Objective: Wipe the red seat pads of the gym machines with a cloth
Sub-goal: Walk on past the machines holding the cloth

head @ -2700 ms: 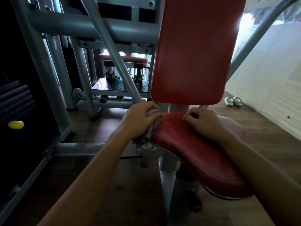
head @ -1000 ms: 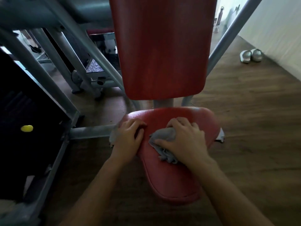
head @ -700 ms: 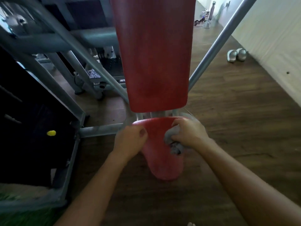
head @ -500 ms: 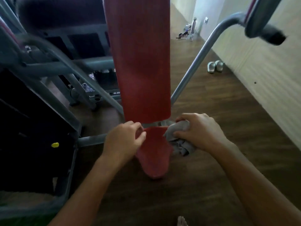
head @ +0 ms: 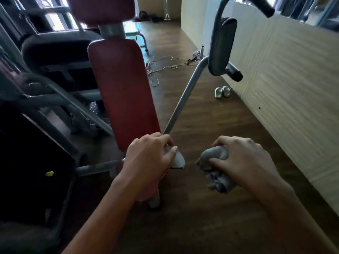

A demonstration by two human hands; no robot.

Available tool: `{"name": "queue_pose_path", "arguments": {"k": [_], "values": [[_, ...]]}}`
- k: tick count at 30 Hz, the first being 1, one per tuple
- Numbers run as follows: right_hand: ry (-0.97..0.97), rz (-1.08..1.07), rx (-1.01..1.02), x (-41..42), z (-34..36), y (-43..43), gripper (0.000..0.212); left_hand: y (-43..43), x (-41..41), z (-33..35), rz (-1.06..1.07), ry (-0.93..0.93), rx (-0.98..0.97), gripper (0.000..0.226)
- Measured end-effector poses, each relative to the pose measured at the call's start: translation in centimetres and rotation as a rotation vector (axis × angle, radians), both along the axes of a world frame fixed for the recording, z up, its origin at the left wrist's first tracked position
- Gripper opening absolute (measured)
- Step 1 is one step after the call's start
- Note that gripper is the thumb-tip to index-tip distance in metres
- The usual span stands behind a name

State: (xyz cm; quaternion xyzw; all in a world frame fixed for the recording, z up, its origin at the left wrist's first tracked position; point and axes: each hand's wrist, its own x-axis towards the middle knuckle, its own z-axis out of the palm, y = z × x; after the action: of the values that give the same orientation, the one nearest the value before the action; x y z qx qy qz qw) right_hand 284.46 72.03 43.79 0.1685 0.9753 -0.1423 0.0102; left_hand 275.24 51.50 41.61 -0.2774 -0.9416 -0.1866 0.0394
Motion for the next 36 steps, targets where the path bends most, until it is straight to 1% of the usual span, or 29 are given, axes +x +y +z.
{"name": "queue_pose_path", "arguments": {"k": [2, 4, 7, 11, 14, 18, 24, 31, 36], "values": [[-0.039, -0.004, -0.011, 1.3, 0.4, 3.3, 0.027, 3.8, 1.3, 0.3, -0.022, -0.005, -0.045, 0.027], [-0.074, -0.017, -0.004, 2.3, 0.5, 6.6, 0.029, 7.5, 2.4, 0.5, -0.027, 0.008, -0.049, 0.028], [-0.080, -0.044, 0.030, 3.7, 0.5, 11.3, 0.034, 12.3, 3.6, 0.4, -0.020, 0.052, -0.052, 0.028], [-0.070, -0.074, 0.030, 4.9, 0.5, 16.7, 0.036, 17.2, 4.3, 0.1, -0.024, 0.075, -0.130, 0.031], [-0.049, -0.075, 0.028, 5.0, -0.1, 20.2, 0.037, 20.5, 4.1, -0.5, -0.032, 0.061, -0.178, 0.033], [-0.044, -0.077, 0.023, 3.9, -1.1, 24.3, 0.038, 25.1, 2.8, -1.4, -0.070, -0.005, -0.215, 0.034], [-0.043, -0.090, 0.040, -0.4, -2.6, 30.9, 0.040, 32.5, -1.8, -3.7, -0.101, -0.051, -0.231, 0.030], [-0.076, -0.094, -0.002, -9.6, -3.5, 39.0, 0.037, 41.8, -11.1, -5.4, -0.128, -0.081, -0.186, 0.030], [-0.004, -0.151, -0.038, -15.4, -5.0, 43.0, 0.041, 47.7, -17.2, -6.9, -0.133, -0.083, -0.169, 0.029]]}}
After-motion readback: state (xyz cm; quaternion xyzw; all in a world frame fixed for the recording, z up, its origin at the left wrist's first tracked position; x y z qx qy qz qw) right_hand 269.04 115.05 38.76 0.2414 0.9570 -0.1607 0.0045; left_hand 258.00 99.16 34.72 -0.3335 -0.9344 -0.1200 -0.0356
